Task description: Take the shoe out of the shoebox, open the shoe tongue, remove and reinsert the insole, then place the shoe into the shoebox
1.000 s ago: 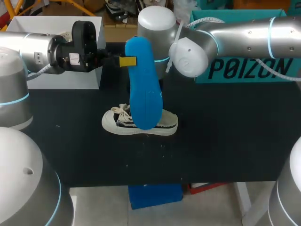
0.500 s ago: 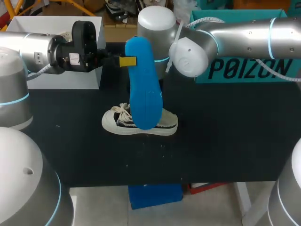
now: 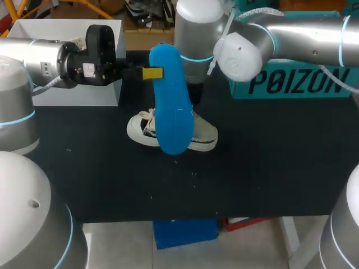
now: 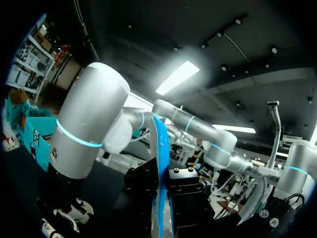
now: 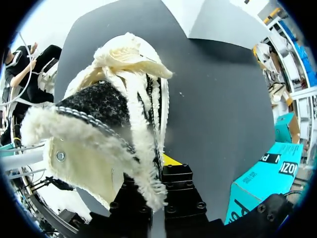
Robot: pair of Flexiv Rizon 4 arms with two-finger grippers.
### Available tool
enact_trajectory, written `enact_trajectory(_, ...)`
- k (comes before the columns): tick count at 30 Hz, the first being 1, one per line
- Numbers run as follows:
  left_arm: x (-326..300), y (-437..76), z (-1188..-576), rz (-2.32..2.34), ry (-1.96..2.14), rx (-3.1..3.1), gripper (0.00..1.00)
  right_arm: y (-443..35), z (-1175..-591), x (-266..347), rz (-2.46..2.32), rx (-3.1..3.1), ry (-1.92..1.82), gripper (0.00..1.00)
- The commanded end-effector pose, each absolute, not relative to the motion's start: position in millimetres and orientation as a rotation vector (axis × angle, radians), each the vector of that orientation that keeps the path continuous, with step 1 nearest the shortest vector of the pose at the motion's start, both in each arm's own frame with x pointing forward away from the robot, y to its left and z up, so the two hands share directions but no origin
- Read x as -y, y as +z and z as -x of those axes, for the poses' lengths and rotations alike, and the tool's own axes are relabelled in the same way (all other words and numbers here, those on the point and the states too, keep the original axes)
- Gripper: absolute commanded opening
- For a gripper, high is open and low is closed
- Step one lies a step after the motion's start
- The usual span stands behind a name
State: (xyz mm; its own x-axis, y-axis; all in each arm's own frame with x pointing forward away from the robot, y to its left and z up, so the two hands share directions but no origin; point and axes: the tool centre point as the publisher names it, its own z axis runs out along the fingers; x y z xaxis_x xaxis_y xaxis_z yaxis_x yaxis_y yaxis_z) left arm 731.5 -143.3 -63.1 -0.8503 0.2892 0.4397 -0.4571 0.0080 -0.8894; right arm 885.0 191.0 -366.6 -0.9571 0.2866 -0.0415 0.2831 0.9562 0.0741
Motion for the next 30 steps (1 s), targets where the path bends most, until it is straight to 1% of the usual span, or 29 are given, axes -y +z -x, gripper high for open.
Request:
enact_trajectory(1,144,-64,-731,-0.173,1.896,1.779,0.0,-332,-890,-172,-0.762,-2.862,-0.034,0.0)
enact_trajectory(7,144,-64,-731,-0.173,1.896,1.779,0.0,-342,-913,-156,-1.351,-2.521,-0.254,0.0)
enact_trajectory(10,144,-64,-731,-0.173,1.896,1.779,0.0,-352,-918,-149,-1.558,-2.378,-0.331,0.0)
enact_trajectory(15,144,-64,-731,-0.173,1.896,1.779,0.0,-357,-920,-145,-1.849,-2.159,-0.36,0.0)
enact_trajectory(24,144,-64,-731,-0.173,1.896,1.779,0.0,-350,-922,-137,-2.206,-1.86,-0.341,0.0)
enact_trajectory(30,144,-64,-731,-0.173,1.896,1.779,0.0,-347,-916,-133,-2.313,-1.779,-0.297,0.0)
